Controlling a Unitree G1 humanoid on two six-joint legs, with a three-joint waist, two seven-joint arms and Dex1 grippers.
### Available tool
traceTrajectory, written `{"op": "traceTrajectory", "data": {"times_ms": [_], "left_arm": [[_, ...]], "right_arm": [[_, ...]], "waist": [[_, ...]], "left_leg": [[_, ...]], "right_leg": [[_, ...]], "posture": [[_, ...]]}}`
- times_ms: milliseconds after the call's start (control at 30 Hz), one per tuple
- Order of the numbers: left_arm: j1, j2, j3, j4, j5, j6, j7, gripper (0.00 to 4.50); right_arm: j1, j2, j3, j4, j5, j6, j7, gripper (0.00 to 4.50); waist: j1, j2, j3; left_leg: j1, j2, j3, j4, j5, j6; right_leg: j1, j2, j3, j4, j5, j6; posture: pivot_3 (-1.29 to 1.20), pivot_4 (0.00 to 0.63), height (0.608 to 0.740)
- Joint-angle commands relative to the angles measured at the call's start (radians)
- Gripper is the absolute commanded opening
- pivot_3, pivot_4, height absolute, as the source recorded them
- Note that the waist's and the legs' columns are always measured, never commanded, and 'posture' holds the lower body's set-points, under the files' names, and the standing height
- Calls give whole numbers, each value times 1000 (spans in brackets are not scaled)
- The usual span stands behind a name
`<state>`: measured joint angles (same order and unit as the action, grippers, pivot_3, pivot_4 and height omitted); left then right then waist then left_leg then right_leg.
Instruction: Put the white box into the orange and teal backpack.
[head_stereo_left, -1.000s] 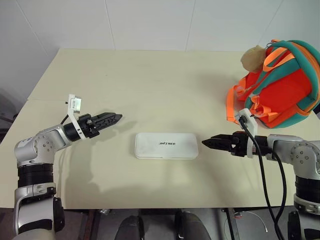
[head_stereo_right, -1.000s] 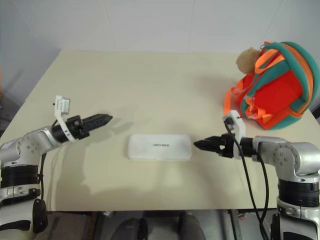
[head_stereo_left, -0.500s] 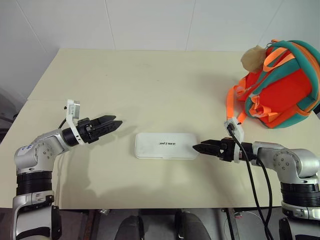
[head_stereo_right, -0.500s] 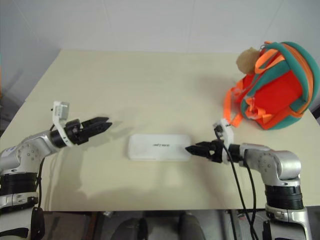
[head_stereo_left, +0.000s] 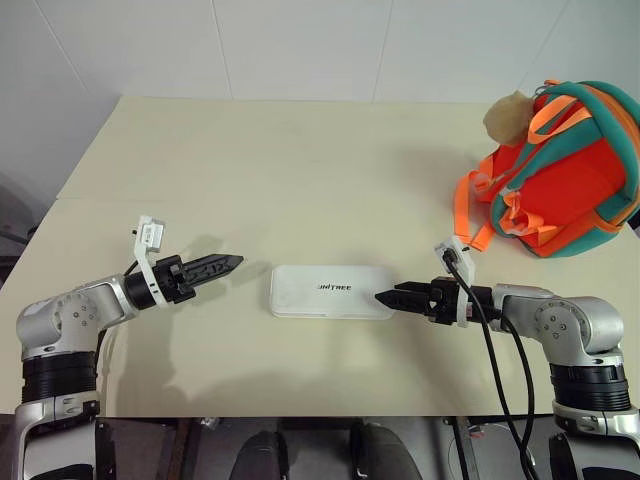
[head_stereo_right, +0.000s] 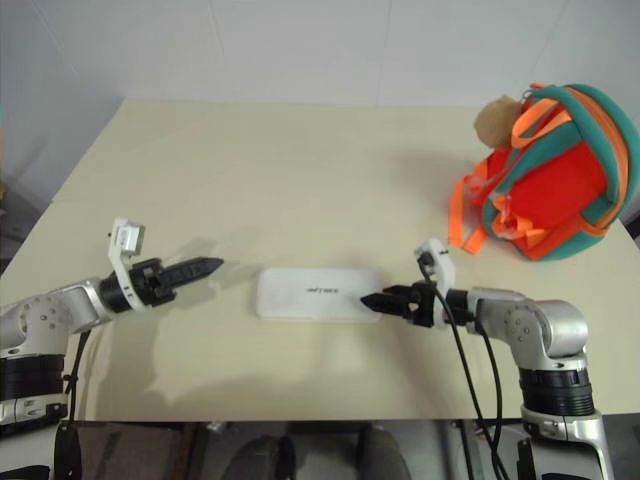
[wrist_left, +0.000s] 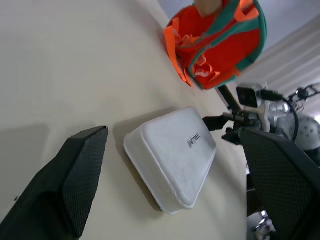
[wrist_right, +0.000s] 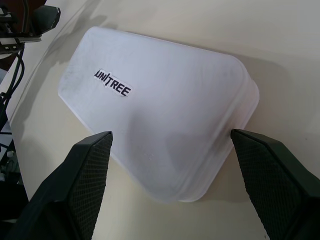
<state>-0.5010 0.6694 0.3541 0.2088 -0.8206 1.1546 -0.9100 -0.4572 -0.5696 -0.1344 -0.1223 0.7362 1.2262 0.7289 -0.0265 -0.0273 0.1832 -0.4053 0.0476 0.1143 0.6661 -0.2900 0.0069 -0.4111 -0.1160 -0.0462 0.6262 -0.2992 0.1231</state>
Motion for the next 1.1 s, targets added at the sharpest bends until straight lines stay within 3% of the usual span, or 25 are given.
{"op": "traceTrajectory", "data": {"times_ms": [33, 233, 567, 1100], "left_arm": [[-20, 12, 32, -7, -74, 125, 23, 4467], [-71, 93, 51, 154, -161, 364, -71, 4467], [-112, 209, -208, 316, -36, 255, -338, 4467], [-272, 128, -502, 493, 125, 213, -575, 4467]], "right_arm": [[-14, -9, -4, -21, 22, -2, 7, 4500], [-25, -19, 19, 9, 10, -18, 29, 4500], [-35, -41, 32, 27, 4, -28, 50, 4500], [-25, -58, 37, 25, 2, -42, 63, 4500]], "waist": [[0, 0, 0], [-4, 0, 0], [0, 0, 0], [-1, 0, 0]], "left_leg": [[0, 0, 0, 0, 0, 0], [0, 0, 0, 0, 0, 0], [0, 0, 0, 0, 0, -1], [-1, -1, 3, -1, -1, -1]], "right_leg": [[0, 0, 0, 0, 0, 0], [0, 1, 0, 0, 0, 0], [-1, 0, 0, -1, 0, -1], [-2, 1, 0, -1, -1, -1]], "posture": [[0, 150, 740], [0, 150, 740], [0, 150, 740], [0, 150, 740]]}}
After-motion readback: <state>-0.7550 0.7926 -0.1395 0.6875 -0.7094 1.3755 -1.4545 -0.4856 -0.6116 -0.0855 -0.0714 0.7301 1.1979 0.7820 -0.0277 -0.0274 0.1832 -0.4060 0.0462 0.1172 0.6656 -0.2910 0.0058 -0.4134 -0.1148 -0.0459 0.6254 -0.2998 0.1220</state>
